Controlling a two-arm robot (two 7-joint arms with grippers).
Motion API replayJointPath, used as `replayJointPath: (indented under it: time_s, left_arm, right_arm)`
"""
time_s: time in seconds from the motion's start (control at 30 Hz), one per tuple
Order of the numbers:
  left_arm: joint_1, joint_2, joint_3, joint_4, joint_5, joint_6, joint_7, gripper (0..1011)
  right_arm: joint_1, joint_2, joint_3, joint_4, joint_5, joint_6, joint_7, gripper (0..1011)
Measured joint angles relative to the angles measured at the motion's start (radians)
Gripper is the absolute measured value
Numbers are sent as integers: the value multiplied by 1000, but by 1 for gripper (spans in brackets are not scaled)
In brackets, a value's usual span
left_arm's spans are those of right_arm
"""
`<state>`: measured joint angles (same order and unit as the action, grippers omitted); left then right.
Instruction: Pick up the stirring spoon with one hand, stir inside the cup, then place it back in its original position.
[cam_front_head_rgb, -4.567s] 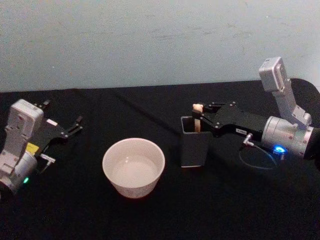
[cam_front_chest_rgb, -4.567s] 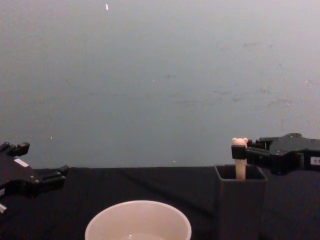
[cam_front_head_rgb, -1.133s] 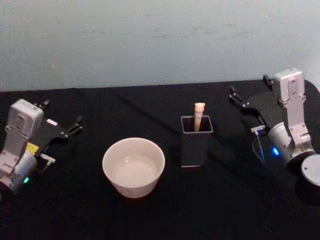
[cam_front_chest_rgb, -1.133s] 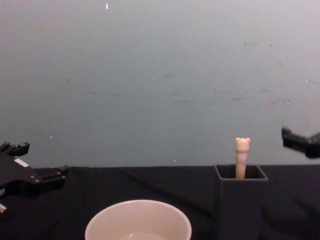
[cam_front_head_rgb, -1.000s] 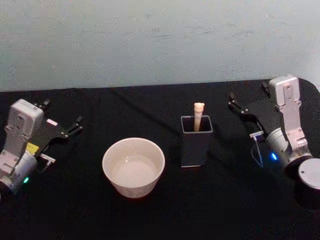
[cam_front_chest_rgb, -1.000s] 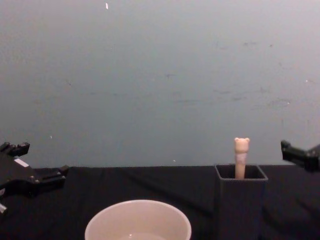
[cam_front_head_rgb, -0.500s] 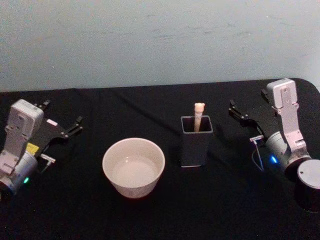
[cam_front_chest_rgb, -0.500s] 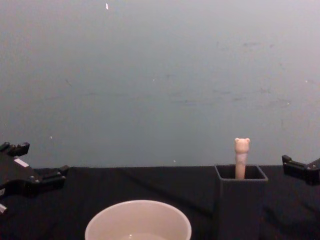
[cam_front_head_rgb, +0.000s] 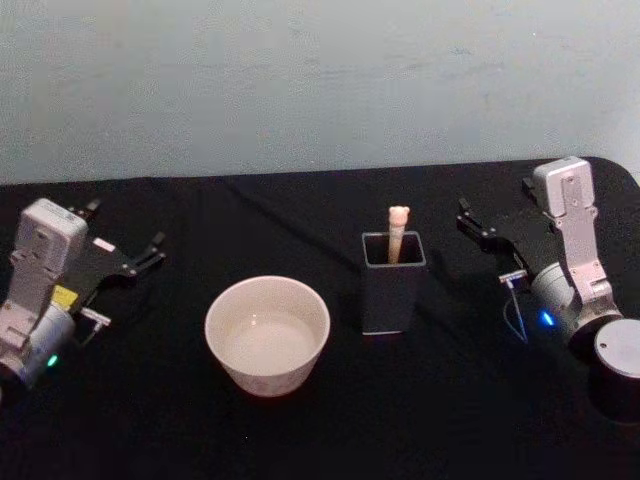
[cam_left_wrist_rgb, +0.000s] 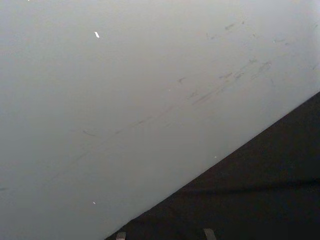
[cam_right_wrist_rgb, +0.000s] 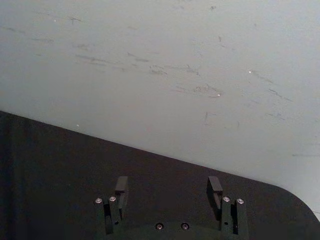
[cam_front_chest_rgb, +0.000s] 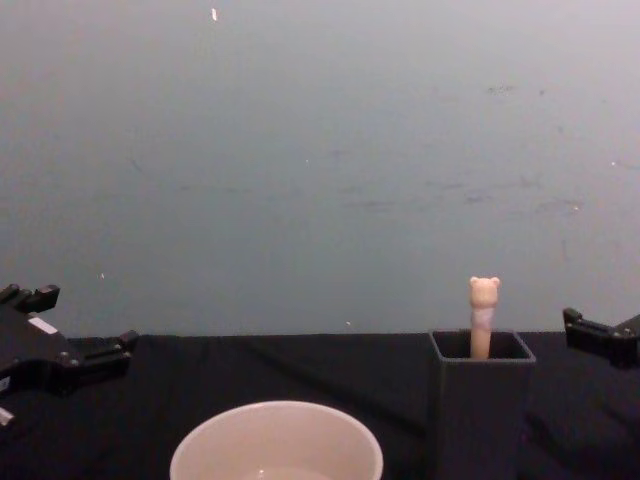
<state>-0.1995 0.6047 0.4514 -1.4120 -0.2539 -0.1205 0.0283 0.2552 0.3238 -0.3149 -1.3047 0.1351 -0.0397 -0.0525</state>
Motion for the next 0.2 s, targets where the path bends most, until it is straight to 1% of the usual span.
replayJointPath:
  time_s: [0.2]
  left_arm:
    - [0,0,0,0,0,0,0,1001]
  right_arm:
    - [0,0,-1,-1,0,-1,0,1002]
